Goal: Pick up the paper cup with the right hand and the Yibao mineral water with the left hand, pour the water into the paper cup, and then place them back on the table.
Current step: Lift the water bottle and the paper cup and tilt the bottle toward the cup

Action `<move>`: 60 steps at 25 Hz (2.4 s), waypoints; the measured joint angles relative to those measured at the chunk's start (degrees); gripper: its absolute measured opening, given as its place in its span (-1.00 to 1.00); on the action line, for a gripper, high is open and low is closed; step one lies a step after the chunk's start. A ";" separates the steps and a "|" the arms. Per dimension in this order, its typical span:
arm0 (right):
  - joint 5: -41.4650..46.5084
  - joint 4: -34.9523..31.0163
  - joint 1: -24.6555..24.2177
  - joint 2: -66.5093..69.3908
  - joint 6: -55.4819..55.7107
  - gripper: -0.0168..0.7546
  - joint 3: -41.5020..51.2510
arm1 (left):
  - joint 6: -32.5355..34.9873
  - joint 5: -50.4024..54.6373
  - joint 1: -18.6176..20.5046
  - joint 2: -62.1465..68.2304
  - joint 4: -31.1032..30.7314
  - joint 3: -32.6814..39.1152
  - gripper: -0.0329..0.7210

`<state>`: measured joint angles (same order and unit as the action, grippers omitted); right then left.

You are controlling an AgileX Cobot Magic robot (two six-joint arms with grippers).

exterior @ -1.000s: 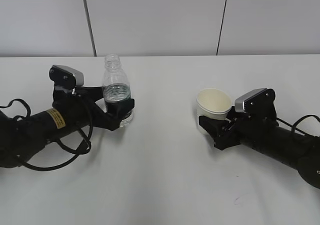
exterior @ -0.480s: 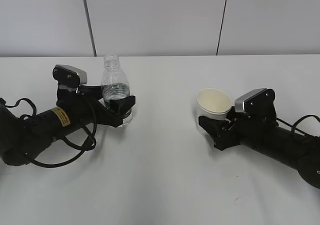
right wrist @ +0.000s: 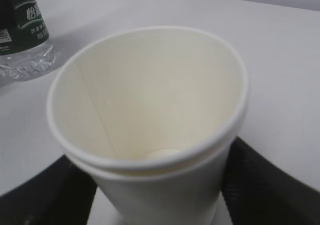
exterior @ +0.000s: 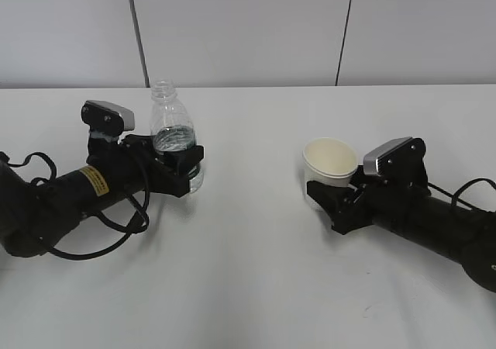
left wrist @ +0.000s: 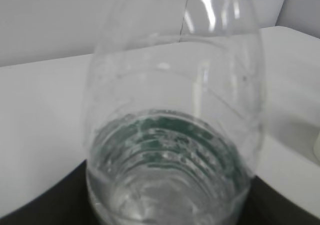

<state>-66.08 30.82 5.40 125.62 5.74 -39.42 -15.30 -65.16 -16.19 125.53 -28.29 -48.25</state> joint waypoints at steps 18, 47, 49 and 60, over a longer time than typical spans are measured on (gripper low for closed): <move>0.00 14.79 0.71 0.00 7.12 0.48 -2.94 | 0.01 5.73 0.00 -4.59 -11.20 0.00 0.17; 3.75 36.21 5.18 0.02 26.51 0.45 -15.22 | 0.33 35.84 -0.16 -20.96 -26.19 0.05 0.10; 4.53 36.79 5.77 0.02 27.43 0.45 -16.18 | 0.37 37.27 -0.22 -22.00 -26.36 0.05 0.10; 5.80 39.55 6.77 0.12 34.17 0.45 -20.59 | 0.38 43.34 -0.29 -26.44 -29.89 0.05 0.09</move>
<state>-60.28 70.37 12.17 125.75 39.91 -60.01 -14.92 -21.82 -16.48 99.09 -58.19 -48.20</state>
